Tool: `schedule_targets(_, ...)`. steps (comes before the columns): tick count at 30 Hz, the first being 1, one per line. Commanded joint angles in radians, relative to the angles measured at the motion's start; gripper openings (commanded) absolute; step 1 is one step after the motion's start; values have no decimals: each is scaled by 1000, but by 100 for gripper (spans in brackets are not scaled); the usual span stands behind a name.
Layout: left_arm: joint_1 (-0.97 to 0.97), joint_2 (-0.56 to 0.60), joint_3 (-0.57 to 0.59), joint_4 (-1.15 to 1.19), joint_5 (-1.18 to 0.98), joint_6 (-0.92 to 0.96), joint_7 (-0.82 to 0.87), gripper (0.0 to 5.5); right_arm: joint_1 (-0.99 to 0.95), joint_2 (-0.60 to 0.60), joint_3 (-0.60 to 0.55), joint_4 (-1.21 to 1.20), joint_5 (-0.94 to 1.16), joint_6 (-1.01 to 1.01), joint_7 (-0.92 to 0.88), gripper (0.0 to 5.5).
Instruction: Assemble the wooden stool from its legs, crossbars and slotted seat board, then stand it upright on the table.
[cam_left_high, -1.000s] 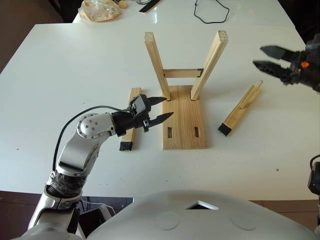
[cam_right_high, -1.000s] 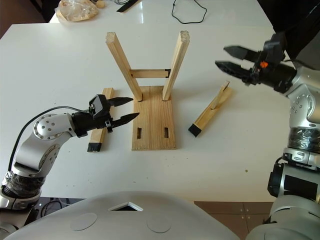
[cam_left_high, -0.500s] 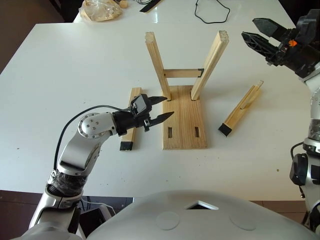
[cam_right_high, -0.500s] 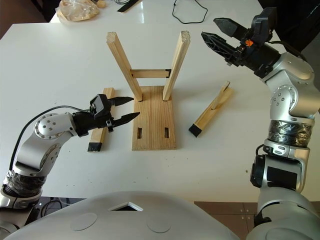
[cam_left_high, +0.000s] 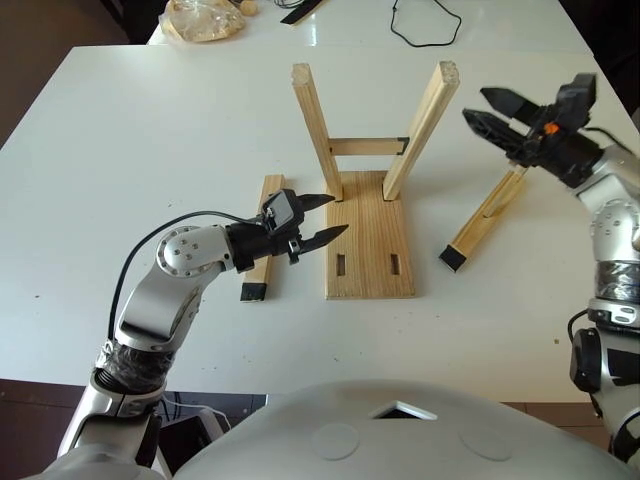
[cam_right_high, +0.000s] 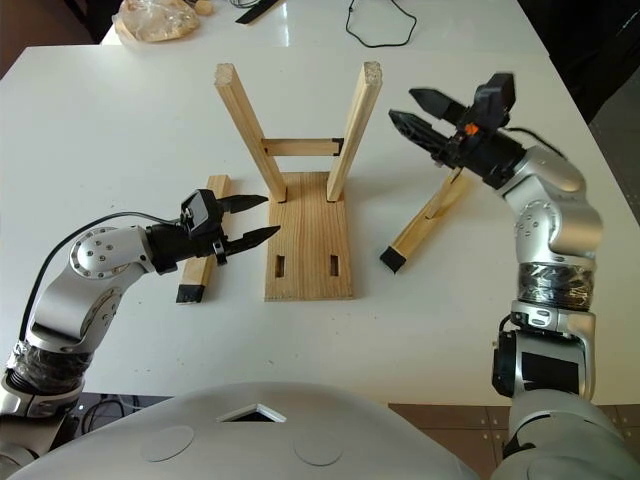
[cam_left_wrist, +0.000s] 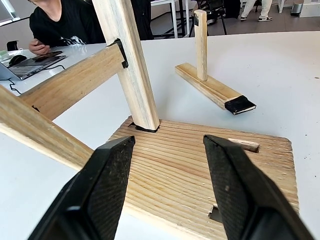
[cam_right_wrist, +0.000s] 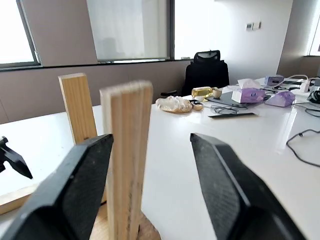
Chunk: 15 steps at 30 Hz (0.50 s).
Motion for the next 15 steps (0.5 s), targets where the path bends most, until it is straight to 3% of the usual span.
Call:
schedule_targets(1, 27, 2, 3, -20, 8, 4, 17, 255, 134, -142, -41, -174, 89, 103, 144, 284)
schedule_targets(4, 37, -2, -2, -28, 11, 1, 25, 255, 236, -226, -49, -186, 107, 131, 277, 284)
schedule_targets(7, 38, -9, -8, -30, 15, 2, 32, 255, 305, -252, 19, -160, 24, 86, 329, 284)
schedule_targets(15, 21, -21, -20, -14, 22, -4, 32, 255, 362, -109, 279, 0, -353, -206, 162, 284)
